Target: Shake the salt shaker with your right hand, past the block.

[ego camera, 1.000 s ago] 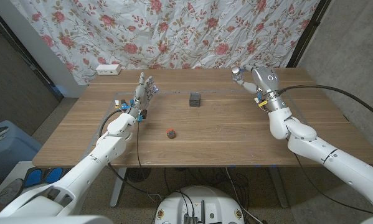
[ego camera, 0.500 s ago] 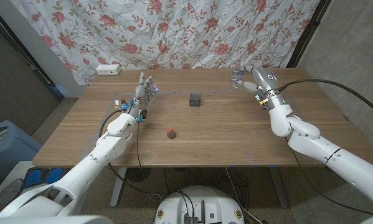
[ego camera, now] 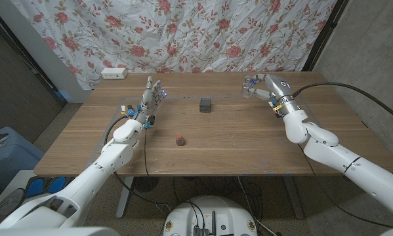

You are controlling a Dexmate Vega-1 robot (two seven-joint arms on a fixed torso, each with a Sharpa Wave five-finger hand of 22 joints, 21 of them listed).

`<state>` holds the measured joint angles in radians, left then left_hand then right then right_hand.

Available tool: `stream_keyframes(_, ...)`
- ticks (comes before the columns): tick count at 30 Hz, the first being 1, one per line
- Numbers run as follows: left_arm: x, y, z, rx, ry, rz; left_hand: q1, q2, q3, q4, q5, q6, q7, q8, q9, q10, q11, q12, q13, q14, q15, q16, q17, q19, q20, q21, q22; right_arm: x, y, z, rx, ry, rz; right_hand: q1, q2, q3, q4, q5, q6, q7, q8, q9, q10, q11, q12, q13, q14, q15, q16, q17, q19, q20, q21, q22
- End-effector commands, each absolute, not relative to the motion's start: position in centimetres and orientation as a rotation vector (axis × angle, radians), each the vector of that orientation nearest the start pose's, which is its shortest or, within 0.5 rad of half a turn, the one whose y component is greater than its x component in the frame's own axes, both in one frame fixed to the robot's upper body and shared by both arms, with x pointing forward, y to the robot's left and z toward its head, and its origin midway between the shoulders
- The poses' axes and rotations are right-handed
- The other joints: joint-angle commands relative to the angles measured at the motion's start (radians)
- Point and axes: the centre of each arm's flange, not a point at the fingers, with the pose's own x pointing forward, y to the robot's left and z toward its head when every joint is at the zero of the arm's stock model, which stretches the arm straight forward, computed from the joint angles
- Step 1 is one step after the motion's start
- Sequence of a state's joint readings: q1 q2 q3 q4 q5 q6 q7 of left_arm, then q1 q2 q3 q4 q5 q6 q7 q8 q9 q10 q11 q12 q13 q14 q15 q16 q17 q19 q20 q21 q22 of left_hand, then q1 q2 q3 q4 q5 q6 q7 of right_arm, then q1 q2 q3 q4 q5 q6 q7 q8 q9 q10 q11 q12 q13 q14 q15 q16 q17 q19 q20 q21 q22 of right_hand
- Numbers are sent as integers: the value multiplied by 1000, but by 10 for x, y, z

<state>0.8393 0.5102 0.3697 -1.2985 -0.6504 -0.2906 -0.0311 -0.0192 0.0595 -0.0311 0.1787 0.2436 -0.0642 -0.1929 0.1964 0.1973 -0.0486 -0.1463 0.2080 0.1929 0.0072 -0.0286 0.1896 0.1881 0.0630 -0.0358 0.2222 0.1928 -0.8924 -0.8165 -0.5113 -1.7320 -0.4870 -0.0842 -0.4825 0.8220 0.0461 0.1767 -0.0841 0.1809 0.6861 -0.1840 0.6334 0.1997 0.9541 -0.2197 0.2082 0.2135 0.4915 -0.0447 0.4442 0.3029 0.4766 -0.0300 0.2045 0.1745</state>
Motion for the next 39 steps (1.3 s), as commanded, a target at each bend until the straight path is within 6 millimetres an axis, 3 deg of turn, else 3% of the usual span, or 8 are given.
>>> stream_keyframes(1,653,291,-27,-42,-594,-207,0,101,0,8,4,3,-8,4,6,-1,-10,4,4,1,-106,5,6,5,-24,4,5,584,-264,2,-1196,-828,-294,0,5,-2,-7,3,33,-17,-2,3,9,0,2,3,6,-141,5,3,6,4,-3,2)
stream_keyframes(11,653,291,-27,-42,-594,-207,0,101,0,8,4,2,-9,4,6,-1,-11,4,4,2,-105,5,6,5,-24,5,5,590,-258,-17,-1193,-847,-286,6,7,1,-16,4,40,-19,-2,2,13,0,4,4,7,-144,8,6,7,4,-2,2)
stream_keyframes(39,653,291,-27,-42,-594,-207,0,101,0,8,4,4,-7,5,6,0,-10,4,4,1,-106,5,6,5,-24,5,5,604,-249,-47,-1191,-815,-292,15,13,8,-34,5,49,-26,-6,1,19,-1,4,5,7,-146,10,10,10,-2,-1,2)
